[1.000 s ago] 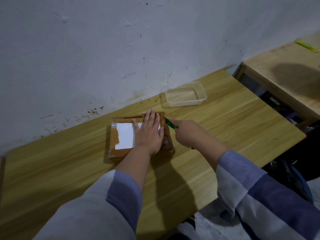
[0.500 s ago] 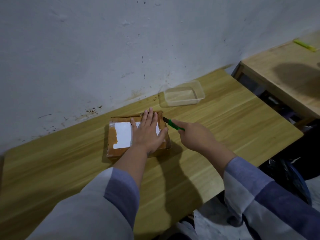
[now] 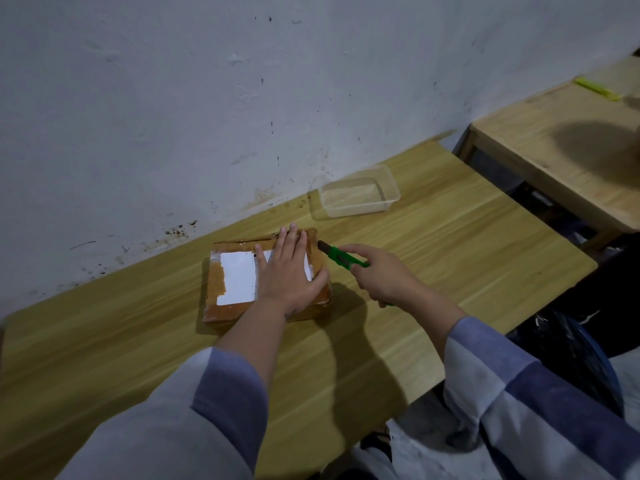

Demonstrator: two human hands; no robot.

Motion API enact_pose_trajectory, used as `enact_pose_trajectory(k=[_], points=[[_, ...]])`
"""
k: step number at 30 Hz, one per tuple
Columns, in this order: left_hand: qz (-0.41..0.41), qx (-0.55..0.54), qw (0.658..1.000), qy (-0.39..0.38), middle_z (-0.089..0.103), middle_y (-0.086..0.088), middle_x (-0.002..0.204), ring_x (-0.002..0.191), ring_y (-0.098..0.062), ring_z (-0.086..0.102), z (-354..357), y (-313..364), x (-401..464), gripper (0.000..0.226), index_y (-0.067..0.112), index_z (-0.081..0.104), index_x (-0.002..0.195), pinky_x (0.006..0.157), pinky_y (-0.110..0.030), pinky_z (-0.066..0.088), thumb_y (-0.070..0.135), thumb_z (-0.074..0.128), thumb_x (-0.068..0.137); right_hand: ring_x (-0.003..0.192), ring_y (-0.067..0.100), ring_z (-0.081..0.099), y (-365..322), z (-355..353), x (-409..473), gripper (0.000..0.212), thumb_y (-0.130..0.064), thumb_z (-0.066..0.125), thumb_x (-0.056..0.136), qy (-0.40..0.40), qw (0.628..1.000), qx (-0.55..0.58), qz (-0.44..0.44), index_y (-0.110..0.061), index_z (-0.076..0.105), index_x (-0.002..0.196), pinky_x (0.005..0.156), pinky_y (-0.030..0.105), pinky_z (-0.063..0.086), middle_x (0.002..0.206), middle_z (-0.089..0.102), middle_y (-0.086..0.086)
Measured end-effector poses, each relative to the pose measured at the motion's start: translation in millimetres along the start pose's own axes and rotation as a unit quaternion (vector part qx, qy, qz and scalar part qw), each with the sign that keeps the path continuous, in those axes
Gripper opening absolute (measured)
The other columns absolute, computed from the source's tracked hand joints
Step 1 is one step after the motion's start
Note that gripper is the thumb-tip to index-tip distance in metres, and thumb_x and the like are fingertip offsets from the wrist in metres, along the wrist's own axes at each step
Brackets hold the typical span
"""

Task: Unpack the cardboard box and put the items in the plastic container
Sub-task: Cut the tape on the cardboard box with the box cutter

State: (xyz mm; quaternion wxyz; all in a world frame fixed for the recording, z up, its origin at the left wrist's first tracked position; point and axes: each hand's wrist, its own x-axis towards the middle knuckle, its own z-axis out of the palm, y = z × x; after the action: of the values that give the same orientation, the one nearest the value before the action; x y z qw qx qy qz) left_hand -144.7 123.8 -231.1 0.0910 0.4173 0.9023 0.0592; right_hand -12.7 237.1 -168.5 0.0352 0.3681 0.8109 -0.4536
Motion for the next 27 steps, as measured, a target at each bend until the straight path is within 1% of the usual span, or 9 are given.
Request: enact_pose_trajectory(k=[4,6,9,13,16,18,21,24,27], points=[[0.006,0.009,1.0,-0.002,-0.018,0.003,0.16,0.146,-0.014,-0.019,-0.1,-0.6,-0.5,0.083,0.021,-0.001,0.153,0.114,-0.055,-0.011,0.069,0.024,0.09,0.049,0.016,0.047,1.8,-0.7,8.9,0.04,-0.023,0.043,0.097,-0.028,0.998,0.052,0.021,-0.037,0.047,0.134,0.042,0.029,0.044,0.07,0.052,-0.001],[0.008,0.01,1.0,-0.004,-0.019,0.003,0.159,0.146,-0.014,-0.02,-0.5,-0.5,0.0,0.084,0.021,-0.002,0.153,0.113,-0.055,-0.012,0.07,0.024,0.09,0.045,0.016,0.042,0.6,-1.5,14.8,0.039,-0.022,0.043,0.097,-0.048,0.994,0.087,0.036,-0.033,0.048,0.135,0.042,0.028,0.04,0.065,0.05,0.003],[0.008,0.016,1.0,-0.003,-0.018,0.004,0.16,0.146,-0.013,-0.019,0.2,-1.9,0.4,0.085,0.022,-0.006,0.153,0.113,-0.056,-0.012,0.071,0.021,0.089,0.045,0.014,0.034,2.2,-7.8,18.1,0.037,-0.019,0.042,0.098,-0.084,0.982,0.161,0.054,-0.029,0.051,0.133,0.043,0.026,0.032,0.064,0.045,0.005],[-0.006,-0.01,1.0,0.014,-0.008,0.006,0.161,0.147,-0.011,-0.012,0.5,-2.1,1.8,0.081,0.024,-0.004,0.153,0.114,-0.054,-0.01,0.07,0.017,0.09,0.042,0.01,0.034,13.1,-12.2,15.2,0.037,-0.018,0.044,0.098,-0.102,0.974,0.199,0.039,-0.03,0.051,0.132,0.041,0.024,0.03,0.065,0.046,0.004],[-0.017,-0.023,0.999,0.029,0.005,0.004,0.161,0.148,-0.014,-0.002,-3.1,0.5,4.7,0.071,0.023,0.006,0.153,0.117,-0.052,-0.005,0.062,0.02,0.095,0.037,0.007,0.034,18.1,-10.1,15.7,0.038,-0.017,0.044,0.098,-0.103,0.973,0.203,0.024,-0.031,0.05,0.133,0.038,0.022,0.031,0.064,0.046,0.004],[-0.017,-0.03,0.998,0.053,0.018,0.003,0.159,0.147,-0.015,0.009,-5.8,1.8,6.9,0.061,0.023,0.019,0.15,0.117,-0.05,-0.002,0.054,0.025,0.098,0.037,0.008,0.033,19.8,-9.4,15.7,0.039,-0.017,0.044,0.098,-0.101,0.974,0.203,0.022,-0.03,0.05,0.134,0.037,0.022,0.029,0.064,0.045,0.005],[-0.025,-0.069,0.994,0.087,0.035,0.003,0.151,0.144,-0.015,0.022,-7.4,3.8,10.7,0.042,0.024,0.037,0.14,0.118,-0.049,0.001,0.04,0.03,0.101,0.037,0.008,0.032,21.2,-8.6,14.6,0.039,-0.016,0.044,0.098,-0.094,0.974,0.203,0.019,-0.028,0.048,0.136,0.035,0.021,0.028,0.062,0.042,0.004],[-0.033,-0.103,0.99,0.09,0.041,0.003,0.147,0.142,-0.016,0.026,-6.3,6.9,13.5,0.035,0.024,0.042,0.134,0.117,-0.049,-0.003,0.036,0.033,0.102,0.037,0.007,0.034,20.7,-6.3,14.6,0.039,-0.017,0.043,0.099,-0.078,0.978,0.193,0.015,-0.028,0.048,0.136,0.036,0.022,0.029,0.061,0.042,0.003],[-0.031,-0.126,0.987,0.098,0.045,0.003,0.144,0.142,-0.016,0.028,-4.5,6.8,14.1,0.032,0.025,0.045,0.13,0.117,-0.048,-0.006,0.036,0.035,0.101,0.042,0.013,0.037,20.5,-3.9,14.4,0.039,-0.019,0.045,0.098,-0.078,0.986,0.146,0.009,-0.03,0.049,0.135,0.037,0.025,0.033,0.061,0.043,0.004]])
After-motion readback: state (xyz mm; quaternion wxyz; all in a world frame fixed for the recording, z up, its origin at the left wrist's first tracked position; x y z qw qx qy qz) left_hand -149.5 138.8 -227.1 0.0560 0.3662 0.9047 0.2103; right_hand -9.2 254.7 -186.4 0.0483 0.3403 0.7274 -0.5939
